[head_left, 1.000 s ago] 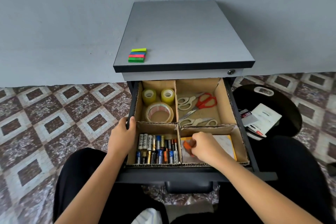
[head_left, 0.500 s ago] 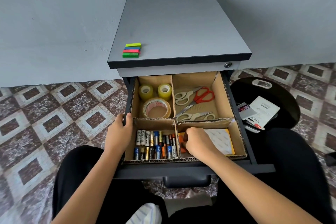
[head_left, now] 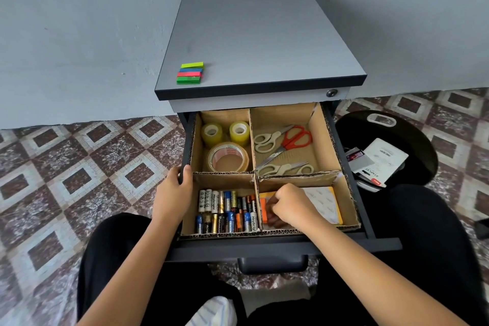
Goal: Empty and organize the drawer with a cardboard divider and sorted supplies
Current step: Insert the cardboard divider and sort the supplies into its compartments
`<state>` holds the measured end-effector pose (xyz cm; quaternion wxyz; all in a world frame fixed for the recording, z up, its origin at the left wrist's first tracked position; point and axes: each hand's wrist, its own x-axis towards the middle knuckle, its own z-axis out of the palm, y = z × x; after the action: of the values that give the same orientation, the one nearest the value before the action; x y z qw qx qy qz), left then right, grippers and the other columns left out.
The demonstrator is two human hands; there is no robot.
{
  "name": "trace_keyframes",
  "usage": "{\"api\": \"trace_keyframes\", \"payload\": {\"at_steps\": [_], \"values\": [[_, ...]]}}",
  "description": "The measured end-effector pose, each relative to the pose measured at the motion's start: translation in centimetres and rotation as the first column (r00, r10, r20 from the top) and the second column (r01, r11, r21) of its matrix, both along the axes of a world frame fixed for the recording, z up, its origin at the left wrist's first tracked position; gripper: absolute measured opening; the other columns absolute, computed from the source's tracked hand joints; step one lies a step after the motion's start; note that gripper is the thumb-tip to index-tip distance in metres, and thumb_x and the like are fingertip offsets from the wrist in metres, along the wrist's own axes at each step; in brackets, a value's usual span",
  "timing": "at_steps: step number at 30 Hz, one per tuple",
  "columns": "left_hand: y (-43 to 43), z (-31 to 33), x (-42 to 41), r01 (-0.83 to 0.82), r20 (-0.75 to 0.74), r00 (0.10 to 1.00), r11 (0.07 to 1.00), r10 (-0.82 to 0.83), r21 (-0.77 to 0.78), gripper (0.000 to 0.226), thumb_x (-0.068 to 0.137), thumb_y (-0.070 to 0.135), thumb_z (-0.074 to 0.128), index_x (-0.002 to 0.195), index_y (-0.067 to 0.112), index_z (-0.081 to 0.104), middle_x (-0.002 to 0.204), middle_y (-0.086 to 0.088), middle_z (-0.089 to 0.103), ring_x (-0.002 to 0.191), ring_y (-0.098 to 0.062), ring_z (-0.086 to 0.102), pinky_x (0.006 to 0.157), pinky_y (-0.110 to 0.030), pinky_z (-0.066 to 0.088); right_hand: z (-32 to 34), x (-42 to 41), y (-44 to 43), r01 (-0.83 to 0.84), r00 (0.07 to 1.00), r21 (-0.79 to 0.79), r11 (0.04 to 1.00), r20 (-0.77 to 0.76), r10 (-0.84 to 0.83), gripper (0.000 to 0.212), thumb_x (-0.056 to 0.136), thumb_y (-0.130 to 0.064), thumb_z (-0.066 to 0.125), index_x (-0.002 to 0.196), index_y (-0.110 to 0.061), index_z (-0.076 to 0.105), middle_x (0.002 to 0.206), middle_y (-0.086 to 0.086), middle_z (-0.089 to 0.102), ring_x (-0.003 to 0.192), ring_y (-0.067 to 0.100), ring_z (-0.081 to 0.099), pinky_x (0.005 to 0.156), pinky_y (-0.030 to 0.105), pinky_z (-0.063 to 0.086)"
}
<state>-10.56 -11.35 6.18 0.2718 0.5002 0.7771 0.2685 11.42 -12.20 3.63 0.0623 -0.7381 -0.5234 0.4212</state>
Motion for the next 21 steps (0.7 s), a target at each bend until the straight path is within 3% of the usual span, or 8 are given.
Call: {"api": "trace_keyframes", "payload": {"at_steps": [4,8,12,15,21], "values": [[-0.1,0.0,0.1,0.003,-0.001,1.0,1.0,-0.003,0.007,0.044,0.099,0.043,0.033,0.124,0.012,0.051,0.094,-0.008,0.059,0.08,-0.023,0.052,0.068,-0.033,0.036,0.7,0.3,-0.4,0.001,0.998,-0.018,1.0,-0.063,-0.002,0.017,0.085,-0.009,0.051,0.083,-0.003,0.067,0.079,0.016,0.071,0.073,0.031,0.07,0.071,0.044,0.059],[0.0,0.0,0.0,0.003,-0.016,1.0,1.0,-0.003,0.001,0.045,0.098,0.045,0.033,0.124,0.013,0.051,0.099,-0.012,0.063,0.085,-0.027,0.057,0.069,-0.033,0.038,4.4,0.6,-0.7,-0.051,0.995,0.007,0.999,-0.08,0.051,0.022,0.092,-0.009,0.052,0.081,-0.001,0.068,0.076,0.013,0.071,0.067,0.021,0.07,0.073,0.036,0.06],[0.1,0.3,-0.1,0.001,-0.004,1.0,1.0,-0.001,0.016,0.035,0.098,0.043,0.033,0.108,0.016,0.053,0.081,-0.004,0.062,0.073,-0.02,0.059,0.06,-0.032,0.04,10.0,-0.2,0.6,-0.165,0.984,0.214,0.963,-0.035,0.176,0.015,0.091,-0.016,0.058,0.085,-0.009,0.07,0.073,0.003,0.069,0.064,0.015,0.068,0.066,0.031,0.06],[0.0,0.4,0.0,-0.002,0.02,1.0,1.0,0.001,0.019,0.029,0.098,0.042,0.035,0.101,0.019,0.051,0.081,-0.003,0.061,0.074,-0.021,0.06,0.062,-0.033,0.044,14.4,-1.7,3.1,-0.351,0.936,0.45,0.821,0.131,0.328,0.021,0.093,-0.02,0.053,0.087,-0.009,0.07,0.071,-0.016,0.058,0.071,0.015,0.067,0.066,0.022,0.057],[-0.2,0.8,0.4,-0.006,0.027,1.0,0.999,0.005,0.034,0.017,0.099,0.041,0.036,0.099,0.026,0.045,0.078,0.007,0.057,0.069,-0.006,0.054,0.058,-0.027,0.039,17.9,-5.6,11.1,-0.448,0.88,0.695,0.563,0.233,0.413,0.02,0.093,-0.016,0.053,0.103,-0.007,0.068,0.101,0.005,0.068,0.088,0.014,0.061,0.078,0.023,0.048]]}}
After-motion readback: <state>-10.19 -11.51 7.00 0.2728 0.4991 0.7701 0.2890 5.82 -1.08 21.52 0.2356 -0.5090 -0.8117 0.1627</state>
